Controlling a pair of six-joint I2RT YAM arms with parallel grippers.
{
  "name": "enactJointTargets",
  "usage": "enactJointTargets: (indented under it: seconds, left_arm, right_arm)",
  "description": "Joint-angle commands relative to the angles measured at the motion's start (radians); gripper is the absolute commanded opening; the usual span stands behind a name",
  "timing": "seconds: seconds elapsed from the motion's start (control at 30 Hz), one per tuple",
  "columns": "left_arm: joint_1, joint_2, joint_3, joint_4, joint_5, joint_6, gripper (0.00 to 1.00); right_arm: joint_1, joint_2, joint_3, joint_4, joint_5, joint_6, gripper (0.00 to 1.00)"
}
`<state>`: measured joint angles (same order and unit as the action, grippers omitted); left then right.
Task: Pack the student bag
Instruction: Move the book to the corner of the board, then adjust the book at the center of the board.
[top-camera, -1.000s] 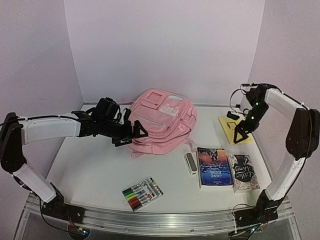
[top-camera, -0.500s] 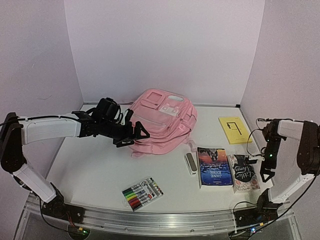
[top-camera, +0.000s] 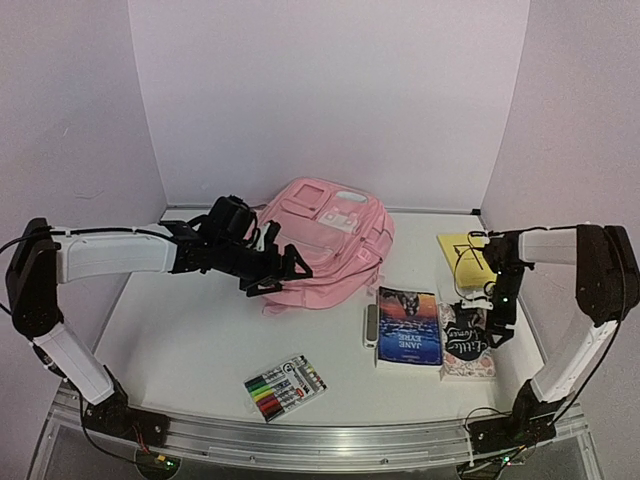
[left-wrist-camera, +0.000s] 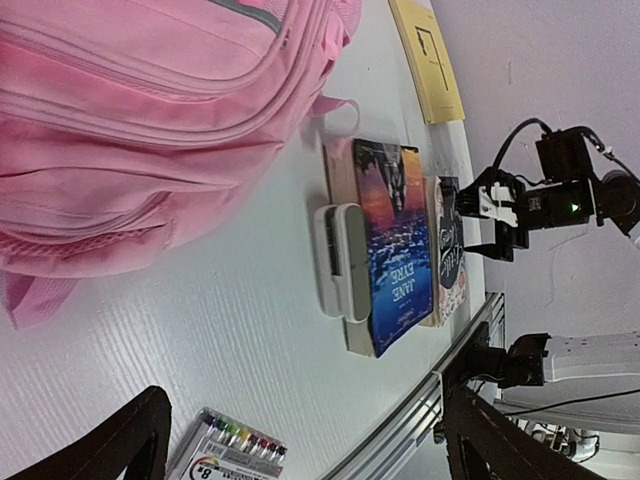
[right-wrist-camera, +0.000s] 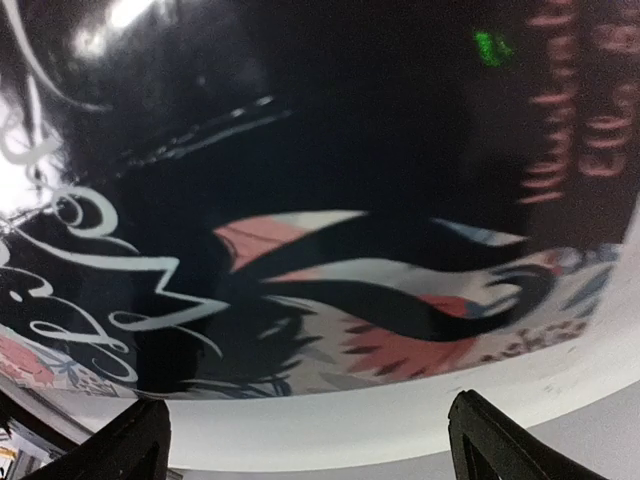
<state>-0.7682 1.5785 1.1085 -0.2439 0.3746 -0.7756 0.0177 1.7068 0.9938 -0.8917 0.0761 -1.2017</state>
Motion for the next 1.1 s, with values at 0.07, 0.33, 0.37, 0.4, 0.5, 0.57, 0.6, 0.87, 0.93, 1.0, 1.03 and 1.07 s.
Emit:
enactJointTargets:
  seconds: [0.07,0.33,0.37,0.4,0.5,0.57,0.6,0.87,0.93,1.0,1.03,1.07]
  left_arm:
    - [-0.080,0.166,0.177,0.020,0.048,0.025,0.91]
    - [-0.172,0.331,0.313,0.053,0.109,0.036,0.82]
    - [-0.179,0.336,0.308,0.066,0.115,0.033,0.81]
    - [-0.187,0.337,0.300,0.079,0.123,0.032,0.80]
    - [-0.217,0.336,0.291,0.081,0.145,0.072,0.79]
    - [-0.246,0.346,0.304,0.024,0.144,0.111,0.77]
    - [-0.257,0.356,0.311,-0.005,0.147,0.126,0.75]
    - [-0.274,0.365,0.227,0.060,0.211,0.063,0.67]
    - [-0.275,0.384,0.212,0.086,0.220,0.026,0.66]
    - [-0.275,0.405,0.183,0.155,0.235,-0.036,0.64]
    - [-0.275,0.416,0.168,0.200,0.241,-0.070,0.63]
    - [-0.275,0.427,0.159,0.238,0.246,-0.096,0.63]
  right_arm:
    - [0.105,0.023,0.142,-0.052,-0.294,0.244,0.96]
    - [0.112,-0.005,0.399,-0.209,-0.531,0.460,0.98]
    - [0.119,0.015,0.429,-0.215,-0.565,0.495,0.98]
    - [0.127,0.037,0.458,-0.213,-0.592,0.531,0.97]
    - [0.151,0.103,0.498,-0.156,-0.674,0.662,0.97]
    - [0.163,0.153,0.521,-0.103,-0.701,0.736,0.97]
    - [0.168,0.178,0.535,-0.081,-0.707,0.770,0.97]
    - [0.206,0.350,0.632,-0.009,-0.703,0.830,0.97]
    - [0.212,0.357,0.621,-0.009,-0.695,0.831,0.97]
    - [0.213,0.343,0.595,-0.010,-0.679,0.832,0.97]
    - [0.213,0.331,0.577,-0.015,-0.671,0.834,0.97]
    - [0.213,0.315,0.557,-0.025,-0.670,0.832,0.97]
